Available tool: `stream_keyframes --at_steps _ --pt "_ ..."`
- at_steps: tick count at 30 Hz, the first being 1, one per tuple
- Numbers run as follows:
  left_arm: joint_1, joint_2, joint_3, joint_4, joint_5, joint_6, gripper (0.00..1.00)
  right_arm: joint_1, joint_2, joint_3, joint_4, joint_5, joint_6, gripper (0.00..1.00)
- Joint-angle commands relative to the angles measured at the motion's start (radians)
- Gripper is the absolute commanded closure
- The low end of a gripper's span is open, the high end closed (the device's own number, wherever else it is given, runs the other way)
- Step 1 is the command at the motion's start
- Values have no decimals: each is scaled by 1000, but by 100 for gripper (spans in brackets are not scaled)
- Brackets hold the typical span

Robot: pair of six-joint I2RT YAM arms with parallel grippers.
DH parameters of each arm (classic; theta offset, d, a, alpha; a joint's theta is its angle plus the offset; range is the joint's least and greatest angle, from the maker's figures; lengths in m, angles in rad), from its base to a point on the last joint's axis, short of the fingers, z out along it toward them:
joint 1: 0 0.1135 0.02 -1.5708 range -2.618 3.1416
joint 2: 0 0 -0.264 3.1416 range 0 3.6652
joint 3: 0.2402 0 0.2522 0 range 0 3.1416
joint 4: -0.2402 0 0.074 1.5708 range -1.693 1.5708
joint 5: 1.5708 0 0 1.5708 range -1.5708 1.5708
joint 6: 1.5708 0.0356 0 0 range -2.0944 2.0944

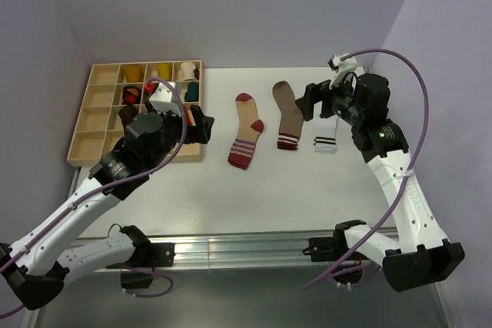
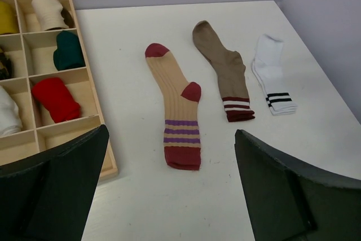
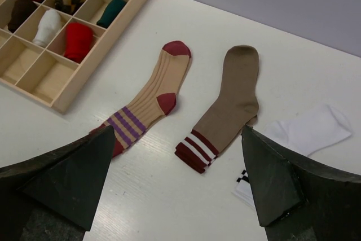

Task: Roll the socks
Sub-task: Roll the sock at the center of the board.

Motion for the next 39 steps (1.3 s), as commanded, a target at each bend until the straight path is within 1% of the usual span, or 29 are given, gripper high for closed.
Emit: stream_keyframes --at_steps 1,7,10,11,13,14,15,16,18,19,23,25,27,30,32,37,39 --pt "22 -19 -3 52 -16 25 0 6 6 -2 40 25 6 0" --pt "61 -14 -13 61 41 17 0 9 41 -14 37 5 -17 0" --pt "74 -3 -13 66 67 8 1 42 93 8 5 35 -63 1" --pt "80 4 -13 64 73 5 1 62 142 20 -12 64 -101 2" --pt "98 9 -11 63 89 -4 1 151 205 54 -62 124 -140 5" --pt "106 12 -13 70 93 -7 1 186 269 60 -75 161 -169 7" --pt "114 11 -14 73 96 -13 1 246 300 66 -90 170 -180 8" --pt "126 9 -17 75 99 -18 1 272 355 65 -93 177 -204 12" --pt "140 6 -16 75 90 -35 1 321 400 43 -69 224 -226 13" --pt "152 3 -19 78 87 -44 0 378 439 38 -63 242 -247 13" --pt "189 -34 -31 93 63 -75 0 498 520 26 -59 296 -282 21" --pt "219 -52 -36 96 49 -93 0 544 539 12 -49 306 -285 23" --pt "242 -58 -33 96 47 -115 1 570 558 9 -43 318 -290 23" --pt "285 -68 -31 95 64 -144 0 615 609 15 -41 338 -296 28" --pt "316 -74 -31 104 82 -155 1 639 644 22 -38 368 -301 35" --pt "370 -75 -32 115 147 -170 0 647 708 35 -24 395 -309 44" --pt "391 -74 -32 121 167 -173 1 651 722 44 -24 391 -310 45"
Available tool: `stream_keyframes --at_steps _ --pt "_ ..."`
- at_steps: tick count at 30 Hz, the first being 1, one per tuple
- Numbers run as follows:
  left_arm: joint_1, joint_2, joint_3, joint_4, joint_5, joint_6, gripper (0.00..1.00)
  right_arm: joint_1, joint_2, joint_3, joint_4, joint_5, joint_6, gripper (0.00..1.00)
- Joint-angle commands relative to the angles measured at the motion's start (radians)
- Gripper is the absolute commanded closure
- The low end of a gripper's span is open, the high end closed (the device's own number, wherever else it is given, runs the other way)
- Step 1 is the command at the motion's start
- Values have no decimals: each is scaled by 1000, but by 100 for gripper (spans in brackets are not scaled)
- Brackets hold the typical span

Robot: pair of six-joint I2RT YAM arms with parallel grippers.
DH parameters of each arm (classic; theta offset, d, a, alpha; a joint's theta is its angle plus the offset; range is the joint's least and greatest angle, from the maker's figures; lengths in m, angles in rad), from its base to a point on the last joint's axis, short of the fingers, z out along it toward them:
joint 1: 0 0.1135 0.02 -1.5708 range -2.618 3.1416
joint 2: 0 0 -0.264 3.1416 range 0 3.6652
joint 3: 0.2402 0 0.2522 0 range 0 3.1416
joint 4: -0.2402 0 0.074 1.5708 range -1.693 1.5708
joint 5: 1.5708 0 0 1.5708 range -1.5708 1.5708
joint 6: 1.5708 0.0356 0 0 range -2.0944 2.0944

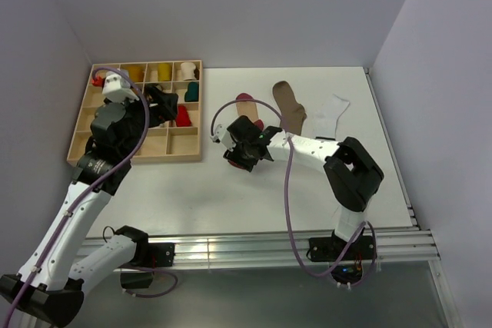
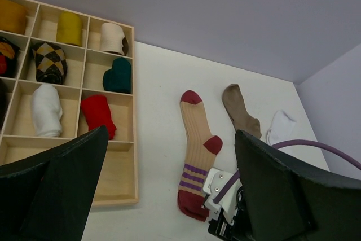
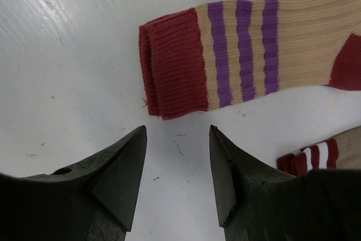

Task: Roll the socks
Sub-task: Roll the sock at the center of the board.

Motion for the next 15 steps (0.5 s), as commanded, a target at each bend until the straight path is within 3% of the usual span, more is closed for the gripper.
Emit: stream_keyframes --at_steps 1,15 --pt "32 -7 1 53 79 -27 1 11 18 38 29 39 -13 44" --pt "78 31 6 54 160 -32 2 29 100 90 14 22 -10 45"
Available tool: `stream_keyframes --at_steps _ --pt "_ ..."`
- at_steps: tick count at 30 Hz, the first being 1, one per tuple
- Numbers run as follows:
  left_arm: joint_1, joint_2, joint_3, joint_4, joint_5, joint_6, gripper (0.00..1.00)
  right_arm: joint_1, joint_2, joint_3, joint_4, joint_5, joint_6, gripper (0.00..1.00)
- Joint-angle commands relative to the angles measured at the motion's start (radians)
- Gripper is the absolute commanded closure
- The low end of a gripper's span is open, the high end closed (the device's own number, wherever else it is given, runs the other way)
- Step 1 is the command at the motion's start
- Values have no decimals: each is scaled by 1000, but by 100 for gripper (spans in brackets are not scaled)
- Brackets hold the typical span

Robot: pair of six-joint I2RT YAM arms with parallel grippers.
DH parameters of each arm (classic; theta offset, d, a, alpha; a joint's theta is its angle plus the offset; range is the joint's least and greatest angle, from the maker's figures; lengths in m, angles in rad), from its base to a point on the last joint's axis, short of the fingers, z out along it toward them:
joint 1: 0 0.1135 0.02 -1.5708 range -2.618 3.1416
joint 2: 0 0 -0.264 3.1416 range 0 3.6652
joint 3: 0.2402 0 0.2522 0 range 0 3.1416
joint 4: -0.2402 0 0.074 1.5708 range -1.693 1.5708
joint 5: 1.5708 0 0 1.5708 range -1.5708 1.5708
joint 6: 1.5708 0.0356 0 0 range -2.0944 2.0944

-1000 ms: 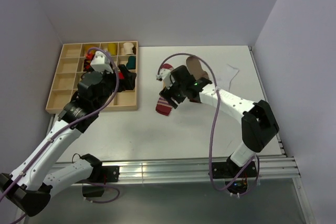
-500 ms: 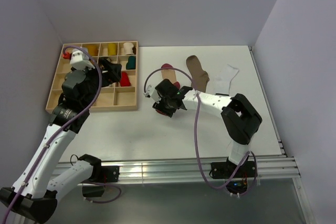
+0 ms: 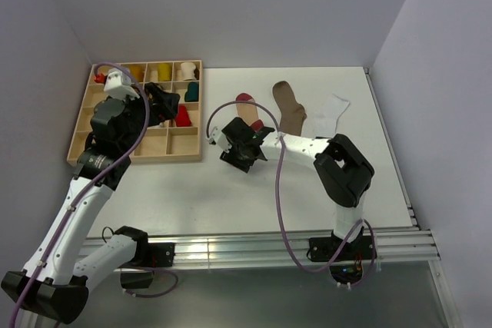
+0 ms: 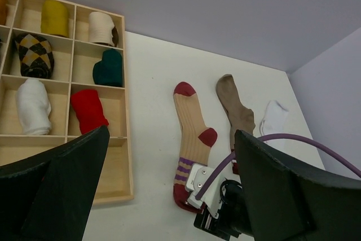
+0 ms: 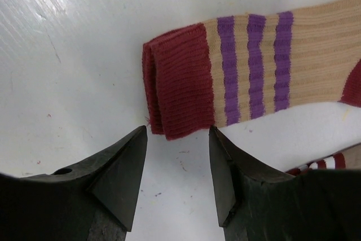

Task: Roll the socks
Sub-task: Roll the sock at the center of the board.

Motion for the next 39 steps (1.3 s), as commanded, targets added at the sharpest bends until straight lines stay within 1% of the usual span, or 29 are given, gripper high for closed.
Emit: stream_keyframes --at_steps 1,13,14,16,17,18,20,21,23,24,26,27,28,31,32,34,35,36,38,39 --pt "9 6 5 47 41 -11 2 10 23 54 11 -1 -10 45" --pt "14 52 12 45 79 -3 3 10 63 54 -9 -32 -15 46" --pt "14 54 12 47 79 -1 3 10 69 54 -12 -59 -22 47" --pt "15 60 12 48 79 -1 3 7 72 49 -19 -76 -32 51" --pt "15 61 11 50 104 0 3 3 75 49 -32 -90 -35 53" --pt "15 72 9 51 110 -1 4 -1 79 49 -36 -113 -35 58" --pt "15 86 21 45 121 -8 5 -15 82 49 -44 -121 -36 61" --pt "14 100 24 42 122 -11 5 -19 79 44 -43 -125 -39 65" --pt "14 113 35 38 130 -27 7 -41 67 32 -42 -159 -42 70" --pt "14 121 38 39 133 -41 8 -53 64 35 -56 -185 -44 73" --pt "10 126 31 50 144 -54 11 -98 52 52 -116 -301 -50 77" --pt "4 126 25 58 144 -64 12 -119 46 60 -142 -350 -55 77" --pt "-2 124 5 83 136 -69 13 -171 40 84 -212 -472 -65 77" --pt "-63 124 -34 139 93 -70 15 -248 44 145 -344 -636 -131 78" --pt "-109 126 -64 157 39 -70 15 -285 50 158 -442 -724 -186 78" --pt "-161 137 -92 191 -25 -64 16 -311 59 184 -534 -777 -235 78" --pt "-218 140 -126 231 -46 -58 17 -317 72 190 -631 -840 -298 78" --pt "-247 147 -146 270 -78 -51 17 -329 78 195 -674 -865 -326 78" --pt "-308 164 -208 353 -88 -41 18 -336 101 193 -748 -903 -366 78" --pt "-322 173 -228 386 -86 -29 18 -343 107 190 -753 -905 -362 78"
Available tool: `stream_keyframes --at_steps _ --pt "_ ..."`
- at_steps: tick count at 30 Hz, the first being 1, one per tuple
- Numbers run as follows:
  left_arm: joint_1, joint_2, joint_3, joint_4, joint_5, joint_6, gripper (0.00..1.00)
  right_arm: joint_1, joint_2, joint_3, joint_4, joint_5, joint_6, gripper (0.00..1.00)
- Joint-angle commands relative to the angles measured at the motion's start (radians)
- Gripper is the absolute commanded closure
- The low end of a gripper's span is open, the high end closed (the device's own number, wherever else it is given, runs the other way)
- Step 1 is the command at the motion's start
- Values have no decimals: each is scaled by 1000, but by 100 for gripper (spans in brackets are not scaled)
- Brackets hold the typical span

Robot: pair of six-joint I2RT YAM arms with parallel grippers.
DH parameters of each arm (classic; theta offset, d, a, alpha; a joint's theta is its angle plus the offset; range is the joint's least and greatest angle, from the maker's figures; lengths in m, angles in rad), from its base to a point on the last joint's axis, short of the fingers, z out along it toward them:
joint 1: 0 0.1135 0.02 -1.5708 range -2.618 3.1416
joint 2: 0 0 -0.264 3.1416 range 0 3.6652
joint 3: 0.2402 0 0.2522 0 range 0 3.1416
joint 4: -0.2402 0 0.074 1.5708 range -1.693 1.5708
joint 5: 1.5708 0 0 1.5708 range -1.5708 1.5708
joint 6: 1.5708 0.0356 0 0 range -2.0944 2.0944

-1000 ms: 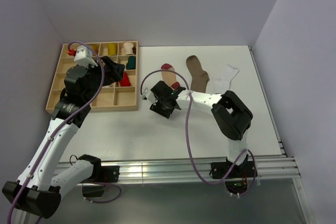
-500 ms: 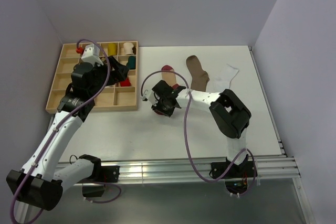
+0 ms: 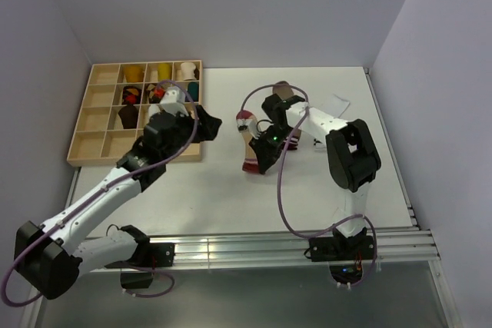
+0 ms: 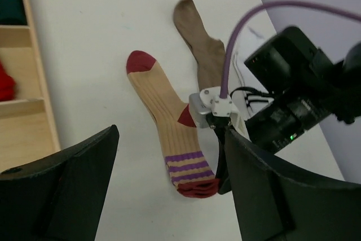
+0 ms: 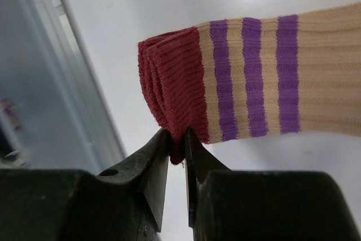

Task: Roll the socks
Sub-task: Roll the sock at the center of the board.

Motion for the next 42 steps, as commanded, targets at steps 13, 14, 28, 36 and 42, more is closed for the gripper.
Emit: stream_keyframes --at_steps 13,14,28,36,42 --pt "-194 276 -204 491 160 183 23 -96 268 149 -244 -181 89 78" --pt "-202 303 -206 502 169 184 23 -104 271 149 -233 -172 102 79" --pt "-271 555 -170 552 174 218 26 -112 302 151 -155 -93 223 79" --pt "-272 626 -151 563 157 184 25 -112 299 155 -129 -61 249 79" --pt "-282 670 -109 516 87 117 32 -112 294 152 -109 -41 268 79"
